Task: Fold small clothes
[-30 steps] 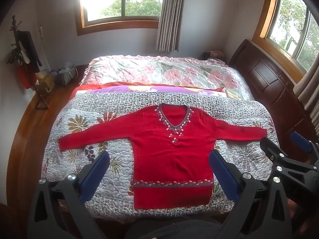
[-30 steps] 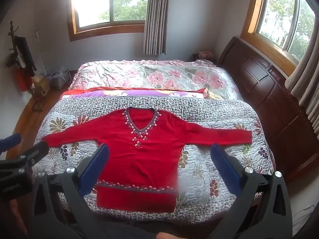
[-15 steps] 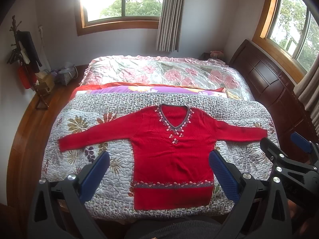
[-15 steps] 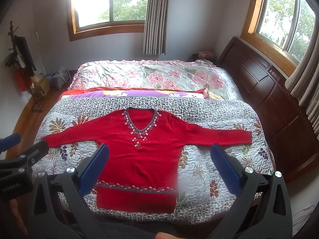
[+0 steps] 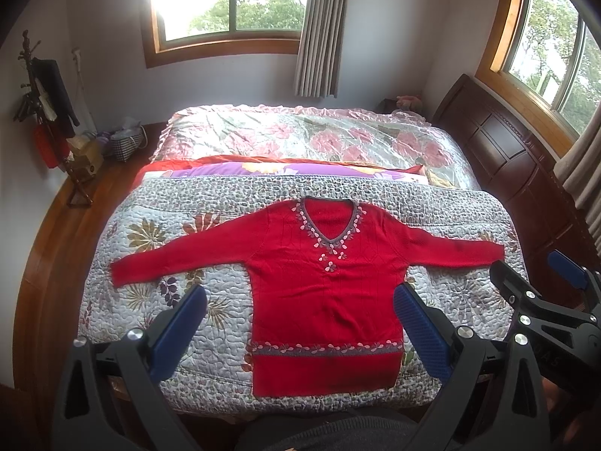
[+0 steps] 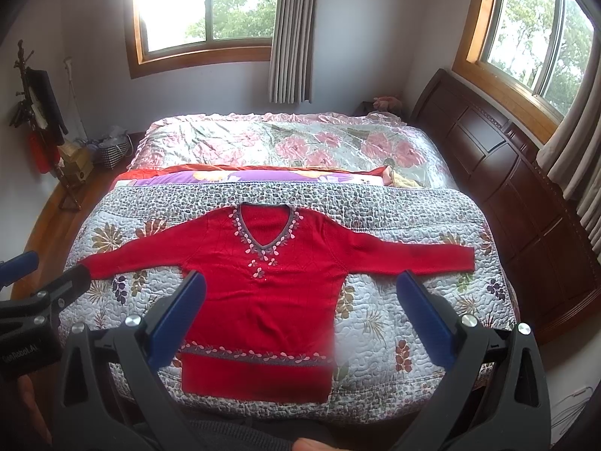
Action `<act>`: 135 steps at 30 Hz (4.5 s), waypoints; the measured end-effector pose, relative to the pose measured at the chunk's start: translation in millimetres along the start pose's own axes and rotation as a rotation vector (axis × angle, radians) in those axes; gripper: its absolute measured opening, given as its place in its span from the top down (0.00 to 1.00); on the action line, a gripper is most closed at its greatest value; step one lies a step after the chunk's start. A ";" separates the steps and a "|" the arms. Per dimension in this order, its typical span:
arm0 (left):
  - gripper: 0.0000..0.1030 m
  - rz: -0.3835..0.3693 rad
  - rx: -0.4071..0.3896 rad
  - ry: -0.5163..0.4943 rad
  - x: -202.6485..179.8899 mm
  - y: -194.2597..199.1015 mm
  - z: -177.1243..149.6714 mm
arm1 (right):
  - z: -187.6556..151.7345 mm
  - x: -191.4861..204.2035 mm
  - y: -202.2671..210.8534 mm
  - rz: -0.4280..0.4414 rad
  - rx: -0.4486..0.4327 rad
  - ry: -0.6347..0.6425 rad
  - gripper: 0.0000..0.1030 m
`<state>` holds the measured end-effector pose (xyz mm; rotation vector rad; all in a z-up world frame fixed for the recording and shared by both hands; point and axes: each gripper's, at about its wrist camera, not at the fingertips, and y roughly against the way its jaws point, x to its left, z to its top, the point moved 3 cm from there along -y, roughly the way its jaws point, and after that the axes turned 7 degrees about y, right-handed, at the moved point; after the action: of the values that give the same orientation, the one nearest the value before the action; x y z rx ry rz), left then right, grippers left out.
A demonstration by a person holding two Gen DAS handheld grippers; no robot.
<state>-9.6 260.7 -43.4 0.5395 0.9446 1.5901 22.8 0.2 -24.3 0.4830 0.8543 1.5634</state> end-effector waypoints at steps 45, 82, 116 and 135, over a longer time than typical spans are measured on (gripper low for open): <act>0.04 0.010 0.014 0.000 -2.5 -16.3 10.2 | 8.4 -1.1 -7.1 -0.007 0.010 0.001 0.03; 0.04 -0.176 0.417 0.046 -114.4 -343.7 -29.2 | -241.0 -527.1 -415.3 0.181 0.176 -1.210 0.60; 0.04 -0.186 0.579 0.273 -83.9 -383.7 -42.8 | -202.9 -565.3 -438.7 0.207 0.093 -1.199 0.95; 0.04 -0.260 0.531 0.454 18.1 -375.9 -27.4 | -11.4 -394.2 -316.6 0.197 -0.057 -0.633 0.95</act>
<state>186.2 279.5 -365.5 0.3943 1.7318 1.2387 296.6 -384.9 -204.6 0.9765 0.2810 1.4731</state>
